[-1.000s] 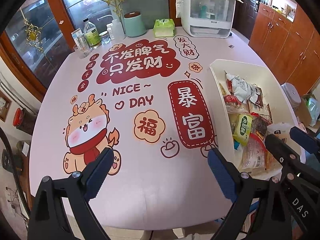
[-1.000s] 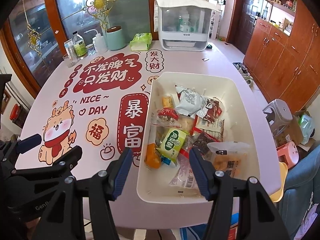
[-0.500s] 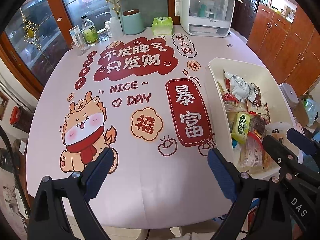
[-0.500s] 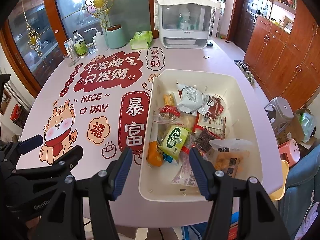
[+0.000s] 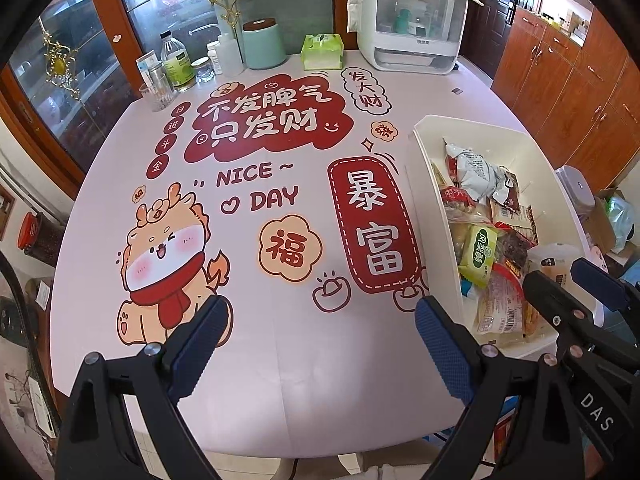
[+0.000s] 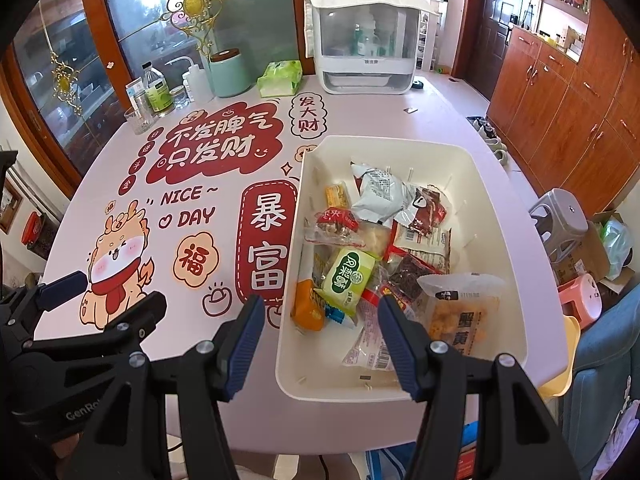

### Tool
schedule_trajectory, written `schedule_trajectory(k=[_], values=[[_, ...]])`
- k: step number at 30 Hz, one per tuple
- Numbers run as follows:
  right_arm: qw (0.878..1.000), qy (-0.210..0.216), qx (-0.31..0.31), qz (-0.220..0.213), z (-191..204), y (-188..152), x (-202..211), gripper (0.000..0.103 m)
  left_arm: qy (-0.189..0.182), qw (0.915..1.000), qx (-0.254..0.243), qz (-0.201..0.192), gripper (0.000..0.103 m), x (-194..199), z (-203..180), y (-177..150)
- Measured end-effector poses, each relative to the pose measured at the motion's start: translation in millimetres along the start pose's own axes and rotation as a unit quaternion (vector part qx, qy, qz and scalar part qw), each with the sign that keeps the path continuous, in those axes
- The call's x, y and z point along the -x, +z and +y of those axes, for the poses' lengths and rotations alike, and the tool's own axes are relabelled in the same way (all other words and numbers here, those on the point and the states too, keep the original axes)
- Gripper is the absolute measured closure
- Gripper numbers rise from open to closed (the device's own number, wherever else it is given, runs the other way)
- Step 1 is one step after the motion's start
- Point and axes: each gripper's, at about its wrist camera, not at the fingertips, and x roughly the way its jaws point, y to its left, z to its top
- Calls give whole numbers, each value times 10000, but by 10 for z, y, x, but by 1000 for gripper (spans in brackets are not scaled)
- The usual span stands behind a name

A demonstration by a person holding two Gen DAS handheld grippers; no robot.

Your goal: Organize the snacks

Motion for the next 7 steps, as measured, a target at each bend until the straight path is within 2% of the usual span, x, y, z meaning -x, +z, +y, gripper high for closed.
schedule_trajectory(k=[7], values=[[10000, 6, -10, 7, -23, 10, -6, 43, 3, 10000, -9, 2, 9, 7, -26, 2]])
